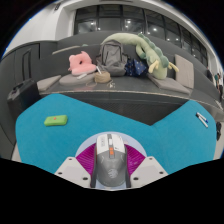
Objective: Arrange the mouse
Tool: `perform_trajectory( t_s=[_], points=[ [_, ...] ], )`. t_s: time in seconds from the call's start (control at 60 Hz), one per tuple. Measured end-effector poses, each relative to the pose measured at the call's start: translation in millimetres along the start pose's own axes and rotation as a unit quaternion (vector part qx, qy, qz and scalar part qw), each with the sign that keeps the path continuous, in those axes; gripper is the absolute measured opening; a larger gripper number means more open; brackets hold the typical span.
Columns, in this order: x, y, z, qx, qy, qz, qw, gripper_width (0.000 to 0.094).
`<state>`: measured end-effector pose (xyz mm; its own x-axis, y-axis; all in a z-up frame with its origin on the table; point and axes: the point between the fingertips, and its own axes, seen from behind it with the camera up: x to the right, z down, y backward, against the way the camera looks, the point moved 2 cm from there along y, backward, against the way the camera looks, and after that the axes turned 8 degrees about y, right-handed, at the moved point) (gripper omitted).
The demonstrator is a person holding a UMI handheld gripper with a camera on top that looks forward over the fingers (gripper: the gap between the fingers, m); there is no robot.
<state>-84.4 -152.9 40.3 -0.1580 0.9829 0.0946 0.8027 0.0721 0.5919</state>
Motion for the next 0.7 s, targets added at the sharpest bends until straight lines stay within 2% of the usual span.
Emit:
perform_trajectory(
  t_s=[0.1, 0.15, 0.217, 0.3, 0.333, 0.517, 0.7],
  points=[
    [-5, -19, 21, -0.019, -0.004, 0.009, 1.0, 0.0399],
    [-6, -26, 29, -0.023, -0.013, 0.014, 1.0, 0.0437],
    [-6, -30, 30, -0.015, -0.009, 0.018, 1.0, 0.0553],
    [-7, -25, 28, -0.003, 0.0, 0.016, 1.0, 0.087],
    [-8, -17, 22, 0.003, -0.002, 0.011, 1.0, 0.0832],
    [10, 78, 19, 0.042, -0.017, -0.008, 0.999, 0.086],
    [50, 184, 71, 0.044, -0.02, 0.014, 0.999, 0.0857]
  ],
)
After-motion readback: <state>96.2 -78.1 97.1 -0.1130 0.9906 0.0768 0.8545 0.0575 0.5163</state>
